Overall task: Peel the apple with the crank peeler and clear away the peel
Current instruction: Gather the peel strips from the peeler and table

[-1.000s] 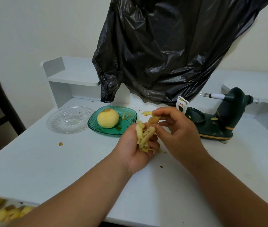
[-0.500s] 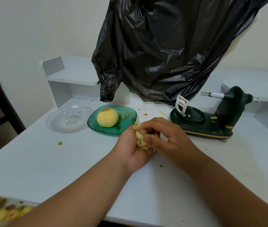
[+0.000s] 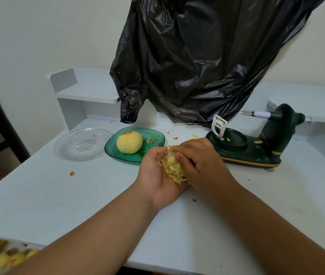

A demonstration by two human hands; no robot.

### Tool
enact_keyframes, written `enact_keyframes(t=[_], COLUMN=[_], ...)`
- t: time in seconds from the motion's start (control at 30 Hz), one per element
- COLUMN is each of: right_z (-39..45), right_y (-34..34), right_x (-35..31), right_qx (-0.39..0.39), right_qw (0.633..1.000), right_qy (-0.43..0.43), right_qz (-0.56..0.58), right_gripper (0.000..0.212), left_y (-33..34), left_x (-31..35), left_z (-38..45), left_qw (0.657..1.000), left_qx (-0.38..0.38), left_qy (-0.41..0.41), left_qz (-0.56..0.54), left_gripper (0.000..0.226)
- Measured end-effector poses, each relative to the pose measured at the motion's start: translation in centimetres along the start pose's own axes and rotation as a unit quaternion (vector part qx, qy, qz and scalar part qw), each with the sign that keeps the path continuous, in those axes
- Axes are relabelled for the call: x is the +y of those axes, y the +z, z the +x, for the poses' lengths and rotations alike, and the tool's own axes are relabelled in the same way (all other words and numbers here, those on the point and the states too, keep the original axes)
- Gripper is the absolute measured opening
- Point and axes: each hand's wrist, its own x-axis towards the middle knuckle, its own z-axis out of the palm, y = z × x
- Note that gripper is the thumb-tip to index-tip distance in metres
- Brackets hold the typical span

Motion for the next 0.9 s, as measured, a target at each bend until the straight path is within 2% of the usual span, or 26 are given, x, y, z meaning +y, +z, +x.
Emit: enact_keyframes(t=[0.1, 0.17, 0.3, 0.37, 0.43, 0.53, 0.6, 0.7, 0.8, 0.9], right_z=[-0.2, -0.2, 0.1, 0.2, 0.4, 0.8, 0.8, 0.8, 0.9, 0.7], right_y=[0.2, 0.2, -0.5, -0.2, 0.1, 0.4, 0.5, 0.8, 0.9, 0.7], right_x=[-0.1, -0.2, 0.1, 0.3, 0.2, -0.1, -0.7, -2.0, -2.7, -2.0], right_qx=[-0.05, -0.068, -0.009, 0.016, 0.026, 0.008, -0.015, -0.039, -0.015, 0.007], right_qw=[0.998, 0.99, 0.914, 0.892, 0.863, 0.782, 0.715, 0.652, 0.587, 0.532], right_qy=[0.021, 0.043, 0.138, 0.156, 0.189, 0.258, 0.296, 0.301, 0.335, 0.382], right_qz=[0.025, 0.114, 0.381, 0.423, 0.468, 0.567, 0.634, 0.695, 0.737, 0.755], right_gripper=[0.024, 0.03, 0.044, 0.046, 0.046, 0.047, 0.059, 0.067, 0.061, 0.054], left_y=[0.6, 1.1, 1.4, 1.6, 1.7, 2.1, 2.3, 2.2, 2.4, 3.0], left_x=[-0.1, -0.4, -0.5, -0.3, -0.1, 0.2, 0.2, 0.3, -0.3, -1.7], left_z=[-0.2, -0.3, -0.1, -0.1, -0.3, -0.6, -0.5, -0.3, 0.4, 1.1], left_qw=[0.999, 0.998, 0.998, 0.998, 0.998, 0.998, 0.997, 0.993, 0.98, 0.932], left_qx=[0.009, 0.012, 0.034, 0.049, 0.033, -0.004, -0.013, 0.0, 0.042, 0.156], left_qy=[-0.006, 0.011, 0.041, 0.04, 0.04, 0.051, 0.065, 0.109, 0.185, 0.241], left_qz=[0.039, 0.055, -0.013, -0.019, -0.025, -0.038, -0.044, -0.043, 0.061, 0.221], left_gripper=[0.045, 0.039, 0.021, 0.022, 0.018, 0.013, 0.012, 0.016, 0.015, 0.011])
